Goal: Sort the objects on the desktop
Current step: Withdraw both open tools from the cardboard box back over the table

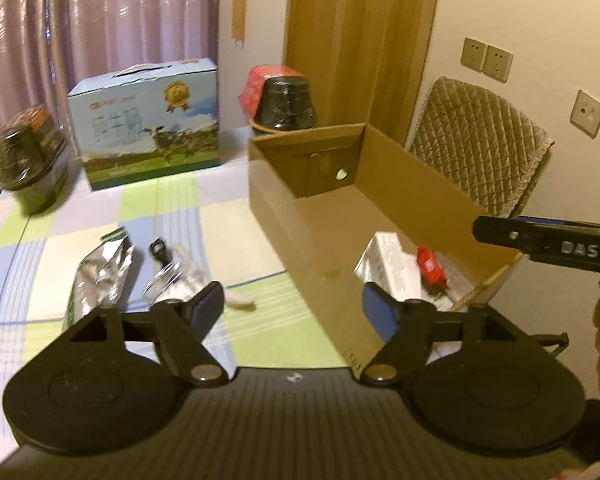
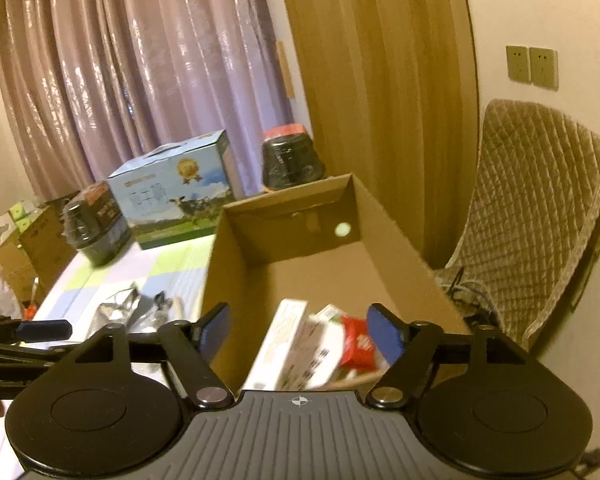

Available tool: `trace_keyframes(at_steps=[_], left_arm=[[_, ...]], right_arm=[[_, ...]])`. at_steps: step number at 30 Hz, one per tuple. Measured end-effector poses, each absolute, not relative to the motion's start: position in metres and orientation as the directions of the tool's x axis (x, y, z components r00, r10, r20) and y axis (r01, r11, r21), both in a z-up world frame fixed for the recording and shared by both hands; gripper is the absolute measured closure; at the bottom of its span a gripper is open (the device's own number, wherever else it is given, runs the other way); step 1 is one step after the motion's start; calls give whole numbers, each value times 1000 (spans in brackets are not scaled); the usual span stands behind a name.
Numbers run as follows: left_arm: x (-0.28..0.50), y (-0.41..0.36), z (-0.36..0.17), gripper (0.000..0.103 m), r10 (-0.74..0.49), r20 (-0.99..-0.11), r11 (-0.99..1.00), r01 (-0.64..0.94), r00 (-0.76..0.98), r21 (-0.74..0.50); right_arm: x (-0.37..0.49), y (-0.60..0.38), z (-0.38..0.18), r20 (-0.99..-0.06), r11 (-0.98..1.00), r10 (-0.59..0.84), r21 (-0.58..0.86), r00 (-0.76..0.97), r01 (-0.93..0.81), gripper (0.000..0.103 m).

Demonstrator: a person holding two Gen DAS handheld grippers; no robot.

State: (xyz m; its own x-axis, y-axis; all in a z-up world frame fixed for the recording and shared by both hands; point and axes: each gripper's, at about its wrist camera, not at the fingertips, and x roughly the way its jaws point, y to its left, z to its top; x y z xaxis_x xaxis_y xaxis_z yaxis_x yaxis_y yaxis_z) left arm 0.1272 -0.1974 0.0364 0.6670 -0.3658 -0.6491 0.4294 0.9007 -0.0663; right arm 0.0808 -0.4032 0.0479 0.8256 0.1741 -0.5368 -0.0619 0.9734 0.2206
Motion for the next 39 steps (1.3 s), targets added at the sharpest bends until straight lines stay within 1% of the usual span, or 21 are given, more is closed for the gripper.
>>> trace_keyframes(at_steps=[3,4,7,8,10,19,25,39], left_arm=[[118,-185,33,21,-343,-660,911,409,668,-59],[115,-181,32,17,-336,-665,914,401,667,-60],[107,-167,28,12,-315,-675,924,378,667,-57],[104,-163,27,11,-308,-679,926,372,667,-55],[97,-153,25,9,-295,-686,932,359,665,-53],[79,-112,16,6,-232,-715,956,291,660,-41],[70,-90,7,6,-187,-738,967,254,648,-22],[64,-47,-8,6,-119,-769,986,167,628,-17]], right_arm=[[69,-390,48,-536,968,198,237,821,-79,22],[67,-386,49,-535,967,204,241,820,-84,21],[56,-371,50,-534,963,227,245,814,-107,12],[53,-367,50,-534,963,232,244,813,-115,7],[46,-358,49,-536,963,237,238,810,-125,2],[25,-324,32,-586,954,277,260,761,-147,2],[19,-301,23,-614,951,302,247,729,-185,2],[18,-272,14,-640,945,326,224,696,-237,2]])
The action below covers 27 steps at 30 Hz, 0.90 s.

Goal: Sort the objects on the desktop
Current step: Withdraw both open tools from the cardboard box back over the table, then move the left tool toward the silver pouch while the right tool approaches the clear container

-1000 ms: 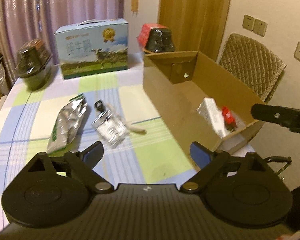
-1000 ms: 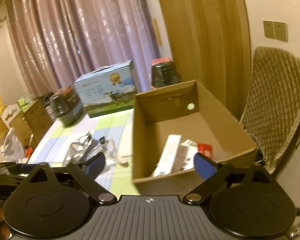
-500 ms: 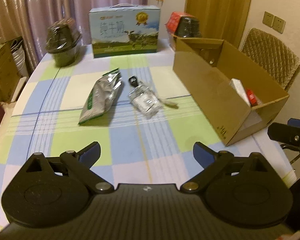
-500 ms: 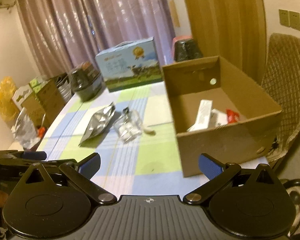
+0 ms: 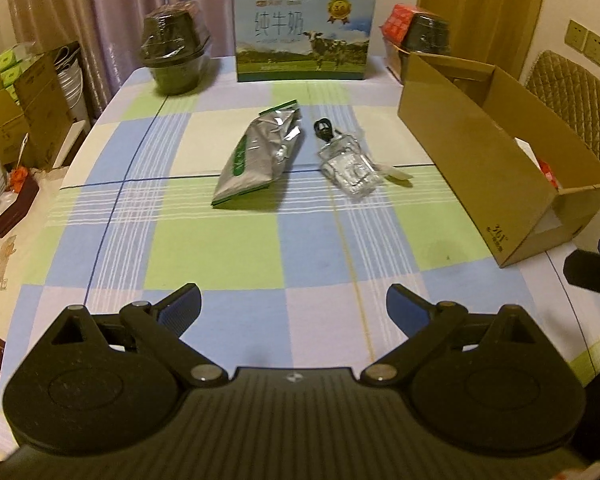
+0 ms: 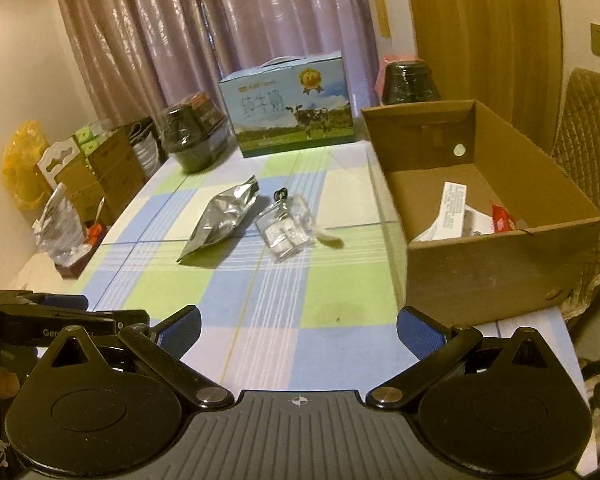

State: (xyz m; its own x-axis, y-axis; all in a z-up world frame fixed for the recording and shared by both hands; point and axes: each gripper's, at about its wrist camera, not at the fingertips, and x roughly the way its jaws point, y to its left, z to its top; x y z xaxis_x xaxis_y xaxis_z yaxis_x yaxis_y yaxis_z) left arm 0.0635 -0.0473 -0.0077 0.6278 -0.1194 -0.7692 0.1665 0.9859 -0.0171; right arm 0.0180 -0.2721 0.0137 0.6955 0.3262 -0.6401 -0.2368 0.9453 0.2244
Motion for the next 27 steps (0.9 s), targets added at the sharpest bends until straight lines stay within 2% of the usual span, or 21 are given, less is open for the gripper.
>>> trace_keyframes(at_steps=[27], left_arm=[[66,-32,-10,6,-121,-773,988,149,622,-35]], right_arm=[[23,-248,7,-658,937,347,209,668,-281,2]])
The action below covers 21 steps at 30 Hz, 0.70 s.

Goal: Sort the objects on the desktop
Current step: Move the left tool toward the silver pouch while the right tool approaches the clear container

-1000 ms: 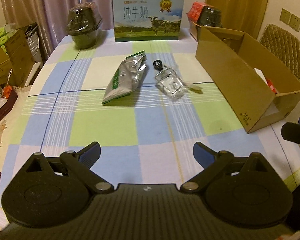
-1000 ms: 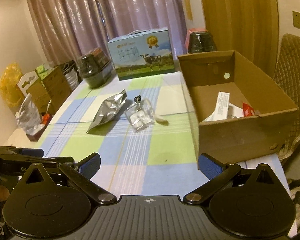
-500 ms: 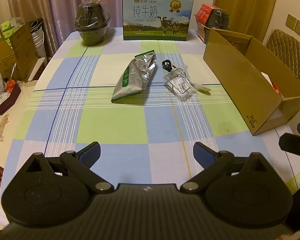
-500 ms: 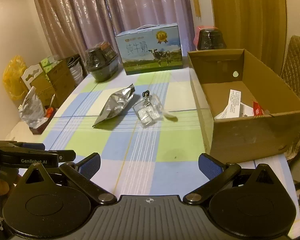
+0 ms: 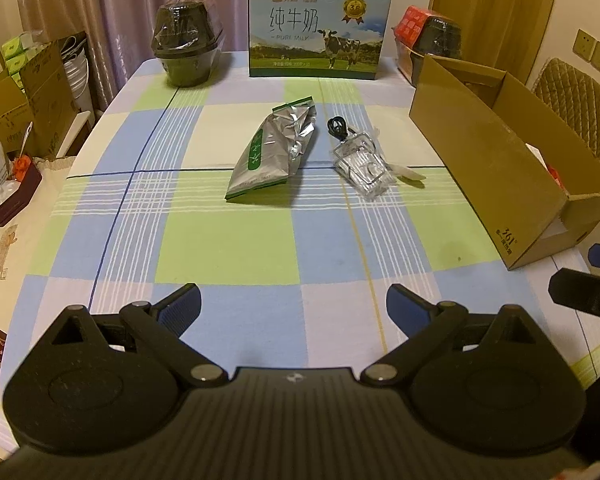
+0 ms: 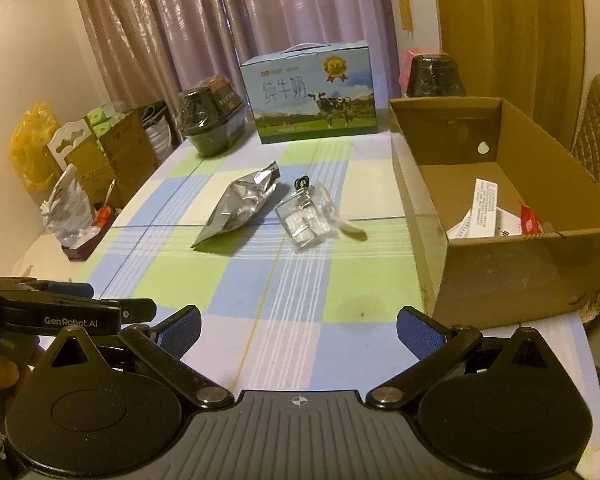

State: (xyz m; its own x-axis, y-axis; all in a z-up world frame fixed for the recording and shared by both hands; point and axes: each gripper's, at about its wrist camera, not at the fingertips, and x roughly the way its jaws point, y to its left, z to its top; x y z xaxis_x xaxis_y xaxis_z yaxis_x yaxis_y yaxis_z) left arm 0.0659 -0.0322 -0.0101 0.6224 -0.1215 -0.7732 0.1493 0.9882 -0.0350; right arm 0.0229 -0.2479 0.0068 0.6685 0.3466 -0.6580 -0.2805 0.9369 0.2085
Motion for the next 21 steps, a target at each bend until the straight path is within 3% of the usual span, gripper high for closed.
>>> trace_keyframes(at_steps=[21], left_arm=[[107,-8,-22,6,-87,-782,984,174,617,28]], right_arm=[[70,-213,-16,-691,925,355,159,629,-346,2]])
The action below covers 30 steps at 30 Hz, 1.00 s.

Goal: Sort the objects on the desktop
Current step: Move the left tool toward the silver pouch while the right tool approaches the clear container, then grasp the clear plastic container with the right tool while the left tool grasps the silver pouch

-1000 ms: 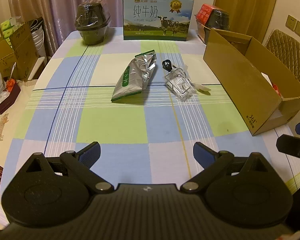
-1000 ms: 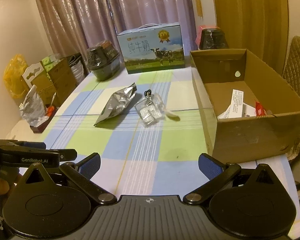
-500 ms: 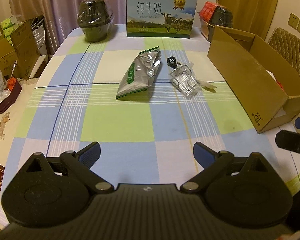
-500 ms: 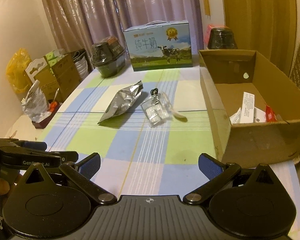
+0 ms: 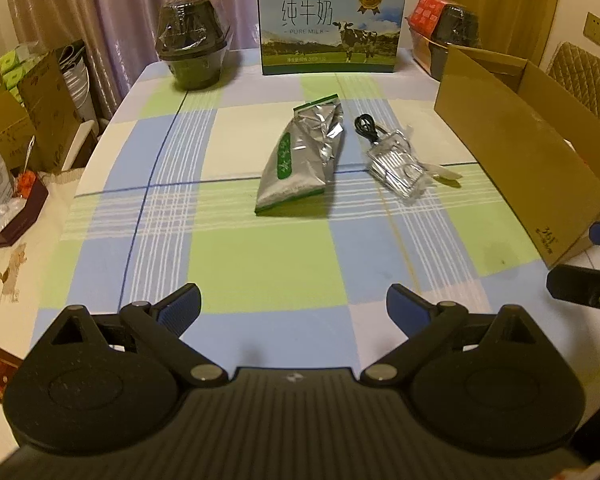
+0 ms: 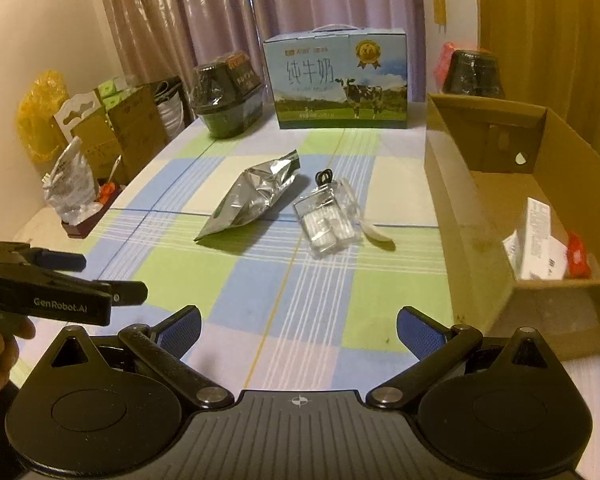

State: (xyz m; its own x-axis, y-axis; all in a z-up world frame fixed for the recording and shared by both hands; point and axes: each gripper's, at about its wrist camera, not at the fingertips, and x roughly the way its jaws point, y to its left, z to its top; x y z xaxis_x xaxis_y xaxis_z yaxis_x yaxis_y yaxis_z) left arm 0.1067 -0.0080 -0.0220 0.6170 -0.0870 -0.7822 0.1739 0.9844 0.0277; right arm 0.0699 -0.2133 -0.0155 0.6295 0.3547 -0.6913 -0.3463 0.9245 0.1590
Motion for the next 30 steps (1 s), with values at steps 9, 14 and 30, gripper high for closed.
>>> trace_keyframes(at_steps=[9,14,30], left_arm=[[147,-1,-28,6,-93,-788,970,235,608,67],[175,3,-31,6,-109,-801,957,281,588,76],[249,-2,-37,6,-166,-800,910,402,577,101]], right_arm=[[112,-197,-27,-698,914,348,102,626,-394,2],[138,-185,-34,-697,895,343,39,630,-444,2],[208,-162,-72,-695,843,318,-103,645,-528,3]])
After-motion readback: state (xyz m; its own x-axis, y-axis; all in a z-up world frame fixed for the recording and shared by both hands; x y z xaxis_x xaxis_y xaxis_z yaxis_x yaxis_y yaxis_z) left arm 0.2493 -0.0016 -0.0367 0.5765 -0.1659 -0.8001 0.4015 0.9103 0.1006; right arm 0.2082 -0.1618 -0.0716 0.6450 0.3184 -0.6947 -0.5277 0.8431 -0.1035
